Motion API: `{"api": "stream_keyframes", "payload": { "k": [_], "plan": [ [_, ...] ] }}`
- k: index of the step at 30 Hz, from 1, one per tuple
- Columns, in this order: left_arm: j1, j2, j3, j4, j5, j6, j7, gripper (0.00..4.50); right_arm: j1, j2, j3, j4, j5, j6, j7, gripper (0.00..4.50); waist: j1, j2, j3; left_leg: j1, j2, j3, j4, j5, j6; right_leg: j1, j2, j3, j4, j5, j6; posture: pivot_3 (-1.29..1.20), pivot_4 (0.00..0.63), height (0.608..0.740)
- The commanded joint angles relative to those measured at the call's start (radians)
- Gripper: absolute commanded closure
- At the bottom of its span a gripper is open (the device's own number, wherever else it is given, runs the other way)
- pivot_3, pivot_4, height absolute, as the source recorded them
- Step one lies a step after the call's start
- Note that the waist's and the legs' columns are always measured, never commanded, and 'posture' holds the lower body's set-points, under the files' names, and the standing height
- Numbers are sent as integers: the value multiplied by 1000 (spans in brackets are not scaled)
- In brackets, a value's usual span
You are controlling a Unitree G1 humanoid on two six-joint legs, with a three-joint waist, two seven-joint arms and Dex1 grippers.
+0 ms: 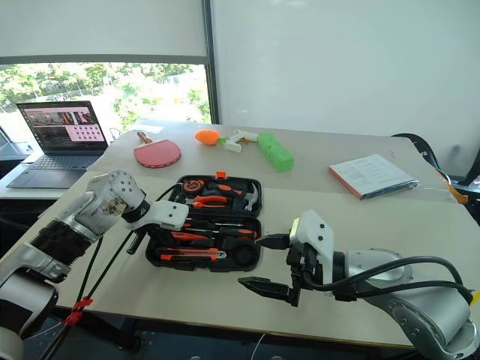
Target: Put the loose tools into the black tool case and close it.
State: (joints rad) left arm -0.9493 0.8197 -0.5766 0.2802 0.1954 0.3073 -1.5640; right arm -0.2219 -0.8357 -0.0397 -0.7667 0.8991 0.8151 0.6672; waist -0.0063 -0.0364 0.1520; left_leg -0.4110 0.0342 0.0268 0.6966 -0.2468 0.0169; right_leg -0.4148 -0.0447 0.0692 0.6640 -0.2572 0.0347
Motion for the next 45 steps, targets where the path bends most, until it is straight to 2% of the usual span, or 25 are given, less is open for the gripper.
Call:
{"api": "stream_keyframes", "payload": {
  "k": [1, 3, 8, 11, 16, 19, 21, 22, 25, 29, 33, 37, 42, 43, 45],
  "plan": [
    [4, -42, 60, 14, -46, 65, 4, 4493, -9, -2, -22, -16, 17, 4, -11, 0, 1, 0, 0, 2, 0, 0, 0, 0, 0, 2, 0, 0, 0, 0, 0, 0, 150, 740],
    [-13, -80, 169, 11, -147, 110, 16, 4493, 11, -16, -43, -19, 9, 1, -12, 0, 2, -1, 1, 3, 0, 0, 0, 0, 0, 3, 0, 0, -1, 0, 0, 0, 150, 740],
    [-82, -158, 413, 46, -339, 313, 126, 4493, 109, -52, -149, 1, -57, -13, -47, 0, 1, -3, 1, -10, 0, -2, 1, 0, 0, -9, 0, -1, 0, 0, 1, 0, 150, 740],
    [-93, -162, 477, 11, -432, 409, 122, 3789, 215, -80, -270, 53, -100, -18, -33, 0, -4, -2, 1, -13, 0, -3, 1, 0, 1, -11, 0, -1, 0, 0, 1, 0, 150, 740],
    [-40, -188, 561, -159, -590, 520, 141, 2161, 411, -102, -508, 165, -149, -34, 56, 0, -4, -2, 1, -11, -1, -3, 0, -1, 1, -9, -1, 0, -1, -1, 1, 0, 150, 740],
    [6, -173, 568, -240, -644, 520, 131, 1112, 473, -122, -575, 218, -187, -58, 115, 0, -5, -2, 1, -10, -1, -2, 0, 0, 1, -7, 0, 0, -1, -1, 1, 0, 150, 740],
    [33, -156, 567, -281, -670, 514, 121, 431, 473, -154, -575, 265, -214, -77, 159, 0, -11, -2, 1, -8, -1, -2, 0, 0, 1, -6, 0, 1, 0, -1, 1, 0, 150, 740],
    [38, -149, 568, -292, -680, 517, 123, 78, 458, -170, -559, 285, -228, -90, 176, 0, -15, -2, 1, -6, 0, -1, 0, 0, 1, -6, 0, 2, 0, 0, 1, 0, 150, 740],
    [43, -133, 563, -312, -700, 514, 132, 33, 363, -206, -460, 337, -263, -127, 207, 0, -24, -2, 1, -3, 0, 0, -1, 0, 0, -4, 1, 4, 0, 0, 1, 0, 150, 740],
    [64, -97, 537, -344, -681, 452, 125, 33, 134, -211, -210, 427, -355, -180, 253, 0, -39, -2, 2, 1, 0, 0, -2, 1, -1, -2, 2, 5, 0, 0, 1, 0, 150, 740],
    [89, -60, 524, -374, -676, 420, 126, 33, -115, -146, 69, 592, -529, -265, 308, 0, -37, 0, 3, -1, -1, 1, -3, 1, -1, -4, 3, 6, 0, 0, 0, 0, 150, 740],
    [110, -24, 513, -383, -659, 375, 130, 33, -278, -69, 241, 762, -673, -355, 356, 0, -31, 1, 4, -5, 0, 1, -3, 1, -1, -8, 2, 5, 0, 0, 0, 0, 150, 740],
    [129, 0, 508, -388, -637, 332, 165, 0, -396, 30, 347, 952, -783, -441, 390, 1242, -18, 2, 5, -6, -1, 1, -2, 1, -1, -9, 1, 4, -1, 0, 0, 0, 150, 740],
    [131, 0, 509, -389, -635, 328, 175, 0, -404, 43, 356, 975, -796, -457, 396, 1718, -15, 2, 5, -6, -1, 1, -2, 1, -1, -9, 1, 4, -1, 0, 0, 0, 150, 740],
    [134, 2, 511, -396, -639, 331, 188, 0, -409, 57, 368, 1004, -817, -483, 411, 2328, -9, 2, 5, -6, -1, 1, -2, 1, -1, -8, 1, 4, -1, 0, 0, 0, 150, 740]
  ]
}}
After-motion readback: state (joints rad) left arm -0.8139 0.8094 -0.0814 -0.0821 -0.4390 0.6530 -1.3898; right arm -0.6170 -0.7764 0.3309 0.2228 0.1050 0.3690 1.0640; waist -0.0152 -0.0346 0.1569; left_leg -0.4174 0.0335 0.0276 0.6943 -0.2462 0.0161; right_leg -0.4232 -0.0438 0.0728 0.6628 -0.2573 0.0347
